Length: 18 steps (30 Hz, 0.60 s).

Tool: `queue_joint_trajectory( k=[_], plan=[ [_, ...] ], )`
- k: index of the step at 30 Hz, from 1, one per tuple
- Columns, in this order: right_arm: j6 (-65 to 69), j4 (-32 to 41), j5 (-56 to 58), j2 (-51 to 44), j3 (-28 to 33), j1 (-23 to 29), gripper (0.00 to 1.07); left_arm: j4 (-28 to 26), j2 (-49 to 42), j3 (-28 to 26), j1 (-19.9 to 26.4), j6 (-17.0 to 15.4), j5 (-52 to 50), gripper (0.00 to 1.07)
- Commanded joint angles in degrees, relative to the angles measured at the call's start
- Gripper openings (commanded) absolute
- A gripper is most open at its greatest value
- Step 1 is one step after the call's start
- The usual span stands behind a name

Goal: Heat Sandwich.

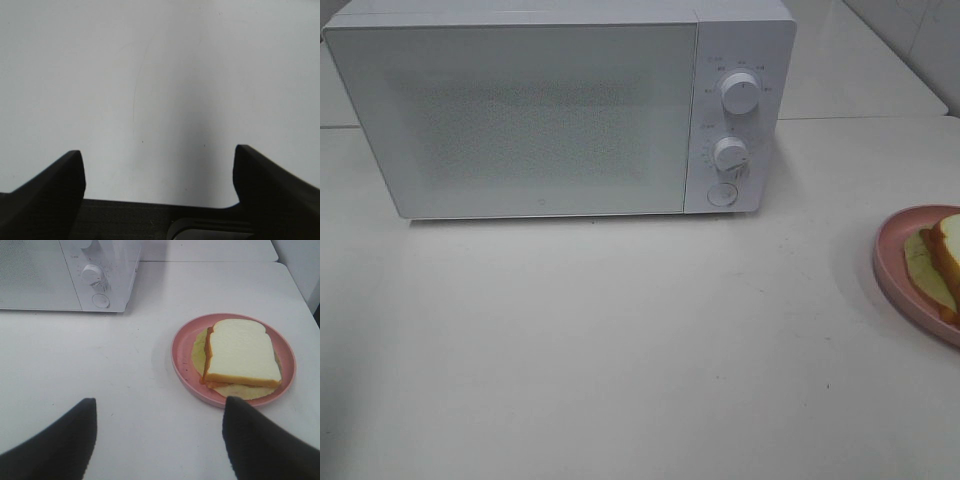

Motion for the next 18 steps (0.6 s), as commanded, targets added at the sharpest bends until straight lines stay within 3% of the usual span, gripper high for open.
queue_joint_trajectory(
  k=[1,11,18],
  plan=[
    [-0.5,0.0,-0.3,-1.3,0.1,-0.2,0.7,-1.4,-7.7,3.7,0.2,0.4,2.8,0.76],
    [-0.5,0.0,-0.3,-1.3,0.1,-0.2,0.7,-2.8,-25.4,13.3,0.2,0.4,1.4,0.76],
    [-0.5,0.0,-0.3,-1.3,0.1,-0.2,0.7,-3.3,-30.0,15.4,0.2,-1.1,-1.2,0.76]
  ],
)
